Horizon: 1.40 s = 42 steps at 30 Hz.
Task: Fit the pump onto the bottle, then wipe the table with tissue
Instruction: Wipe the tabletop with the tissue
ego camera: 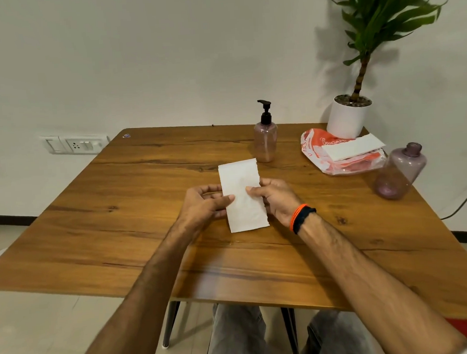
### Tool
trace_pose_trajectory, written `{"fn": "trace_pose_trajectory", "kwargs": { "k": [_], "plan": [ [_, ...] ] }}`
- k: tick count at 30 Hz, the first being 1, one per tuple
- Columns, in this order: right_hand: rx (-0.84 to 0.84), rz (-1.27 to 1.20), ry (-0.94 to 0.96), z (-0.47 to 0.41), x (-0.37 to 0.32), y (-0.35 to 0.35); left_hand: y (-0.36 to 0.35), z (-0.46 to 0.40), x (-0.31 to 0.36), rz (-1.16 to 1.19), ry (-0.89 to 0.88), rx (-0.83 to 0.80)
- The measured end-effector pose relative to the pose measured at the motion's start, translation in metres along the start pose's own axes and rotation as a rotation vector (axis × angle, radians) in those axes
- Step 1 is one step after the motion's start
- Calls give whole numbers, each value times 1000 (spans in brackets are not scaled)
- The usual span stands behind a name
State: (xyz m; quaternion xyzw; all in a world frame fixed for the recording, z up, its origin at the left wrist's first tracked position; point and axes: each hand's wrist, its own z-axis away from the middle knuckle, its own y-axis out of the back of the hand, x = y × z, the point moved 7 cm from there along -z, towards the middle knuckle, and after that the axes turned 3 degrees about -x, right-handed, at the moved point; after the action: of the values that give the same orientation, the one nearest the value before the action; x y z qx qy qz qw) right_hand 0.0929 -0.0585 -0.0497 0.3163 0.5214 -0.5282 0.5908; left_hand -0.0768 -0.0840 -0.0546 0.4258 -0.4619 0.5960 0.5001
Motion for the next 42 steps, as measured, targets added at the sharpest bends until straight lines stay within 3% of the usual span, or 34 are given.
{"fn": "trace_pose_trajectory", "kwargs": {
  "k": [21, 29, 39, 42],
  "plan": [
    [-117, 203, 171, 4, -8, 12, 6, -8, -10, 102, 12, 42],
    [-31, 260, 185, -2, -4, 19, 0, -6, -10, 60, 19, 98],
    [-106, 180, 39, -2, 2, 9, -4, -4, 2, -45, -138, 72],
    [-9, 197, 40, -5, -6, 21, 6, -1, 9, -343, -218, 100]
  ]
}}
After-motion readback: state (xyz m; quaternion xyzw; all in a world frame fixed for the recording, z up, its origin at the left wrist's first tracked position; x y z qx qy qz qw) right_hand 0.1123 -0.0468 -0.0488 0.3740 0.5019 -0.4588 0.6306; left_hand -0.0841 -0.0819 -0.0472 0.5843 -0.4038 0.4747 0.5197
